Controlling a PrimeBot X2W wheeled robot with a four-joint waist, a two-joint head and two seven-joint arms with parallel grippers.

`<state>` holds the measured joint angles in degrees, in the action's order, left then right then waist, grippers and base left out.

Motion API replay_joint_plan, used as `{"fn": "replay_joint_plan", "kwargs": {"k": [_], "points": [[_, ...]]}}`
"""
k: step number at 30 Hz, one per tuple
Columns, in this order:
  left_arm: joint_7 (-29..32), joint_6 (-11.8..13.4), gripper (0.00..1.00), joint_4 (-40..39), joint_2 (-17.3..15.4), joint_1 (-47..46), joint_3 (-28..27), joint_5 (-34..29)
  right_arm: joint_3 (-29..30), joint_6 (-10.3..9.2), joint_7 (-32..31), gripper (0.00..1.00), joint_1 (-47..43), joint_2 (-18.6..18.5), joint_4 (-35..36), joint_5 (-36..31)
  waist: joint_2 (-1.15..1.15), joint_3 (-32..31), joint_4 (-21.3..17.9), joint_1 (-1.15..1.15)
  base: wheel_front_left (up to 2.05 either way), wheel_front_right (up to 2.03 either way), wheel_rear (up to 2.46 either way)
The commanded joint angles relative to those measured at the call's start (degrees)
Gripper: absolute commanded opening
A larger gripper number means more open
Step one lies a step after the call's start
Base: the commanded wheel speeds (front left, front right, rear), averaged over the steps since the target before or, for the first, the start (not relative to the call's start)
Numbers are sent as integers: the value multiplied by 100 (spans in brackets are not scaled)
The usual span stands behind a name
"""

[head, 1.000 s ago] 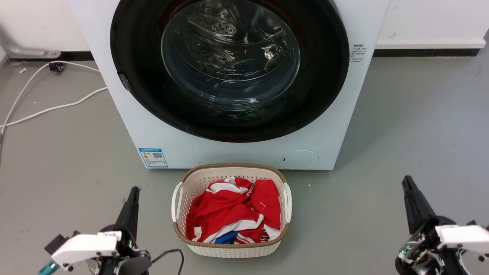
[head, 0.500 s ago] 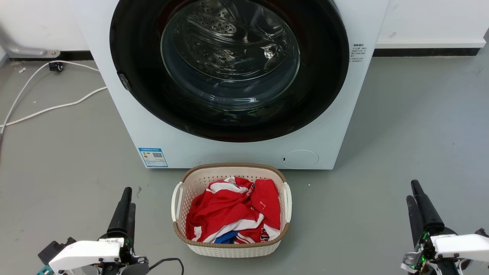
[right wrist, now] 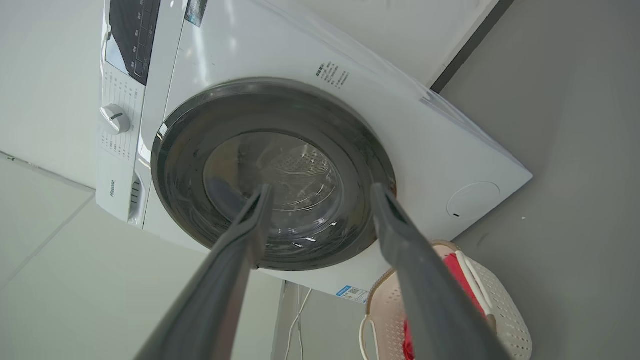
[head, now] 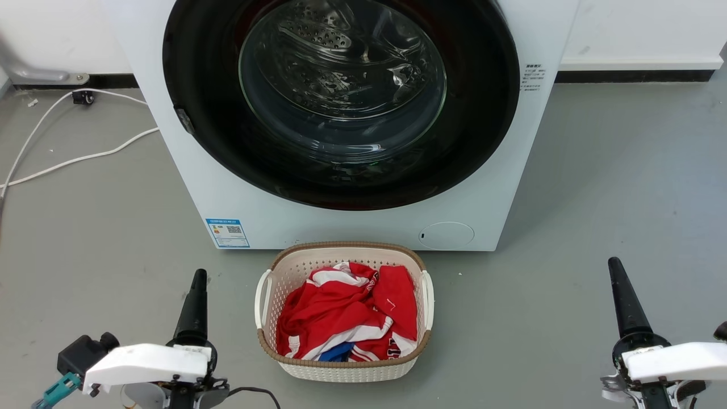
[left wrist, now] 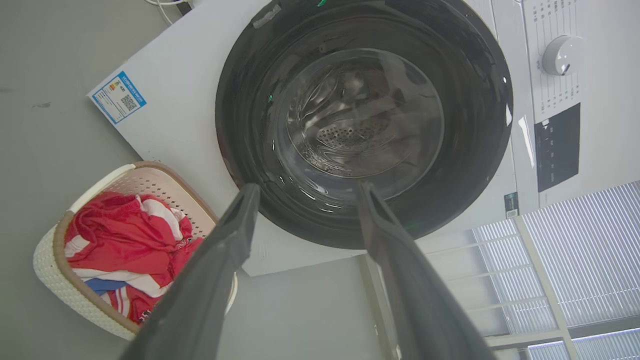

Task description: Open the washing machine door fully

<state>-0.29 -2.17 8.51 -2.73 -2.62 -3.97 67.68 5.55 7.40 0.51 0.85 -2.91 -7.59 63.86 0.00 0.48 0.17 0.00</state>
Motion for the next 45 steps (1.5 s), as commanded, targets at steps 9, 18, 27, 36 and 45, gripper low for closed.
{"fn": "replay_joint_plan", "kwargs": {"k": [9, 18, 27, 36, 45], "points": [[-228, 231, 100, -258, -12, 38, 227, -1169, -128, 10, 221, 100, -56, -8, 379, -1347, 0, 0, 13, 0, 0, 0, 0], [-410, 384, 100, -362, -13, 105, 377, -2083, -184, 10, 396, 100, -174, -7, 521, -2271, 0, -16, 26, 0, 0, 0, 0], [-575, 418, 100, -472, -17, 185, 497, -2816, -210, 11, 560, 100, -288, -5, 631, -2954, 0, -40, 36, 0, 0, 0, 0], [-723, 432, 100, -544, -18, 271, 612, -3445, -234, 11, 711, 100, -401, -4, 746, -3579, 0, -44, 49, 0, 0, 0, 0], [-863, 455, 100, -599, -18, 327, 707, -4023, -252, 12, 846, 100, -483, -3, 848, -4129, 0, -50, 61, 0, 0, 0, 0]]}}
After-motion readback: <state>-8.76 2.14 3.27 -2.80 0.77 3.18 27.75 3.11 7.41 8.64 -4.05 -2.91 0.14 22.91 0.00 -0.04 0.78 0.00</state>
